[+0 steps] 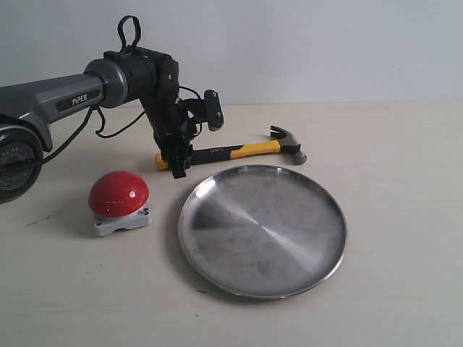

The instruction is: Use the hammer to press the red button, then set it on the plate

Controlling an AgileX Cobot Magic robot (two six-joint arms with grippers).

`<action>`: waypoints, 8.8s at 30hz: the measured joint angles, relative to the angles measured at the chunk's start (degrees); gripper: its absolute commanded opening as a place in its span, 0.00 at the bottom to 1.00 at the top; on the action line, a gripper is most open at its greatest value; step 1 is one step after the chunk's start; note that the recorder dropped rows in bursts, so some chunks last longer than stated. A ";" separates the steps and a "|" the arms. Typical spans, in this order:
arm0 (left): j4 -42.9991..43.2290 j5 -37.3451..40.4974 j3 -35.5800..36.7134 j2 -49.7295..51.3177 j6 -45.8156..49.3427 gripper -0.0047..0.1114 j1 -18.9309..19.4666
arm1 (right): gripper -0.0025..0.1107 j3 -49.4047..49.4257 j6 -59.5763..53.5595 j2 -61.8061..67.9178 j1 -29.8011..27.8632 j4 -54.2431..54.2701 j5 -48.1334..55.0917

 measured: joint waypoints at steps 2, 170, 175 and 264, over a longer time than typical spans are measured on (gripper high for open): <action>0.00 0.37 0.00 0.00 0.00 0.04 0.00 | 0.02 0.00 0.00 0.00 0.00 0.00 0.00; -28.02 9.49 0.74 -11.65 -4.51 0.04 -3.33 | 0.02 -70.35 4.15 121.94 12.99 -76.47 -34.15; -28.26 9.49 0.74 -11.74 -4.51 0.04 -3.33 | 0.02 -70.38 0.72 121.94 12.99 -76.60 -34.04; -56.03 13.04 2.98 -22.80 -20.62 0.04 3.26 | 0.02 -38.44 -30.21 65.30 35.76 -96.99 -1.31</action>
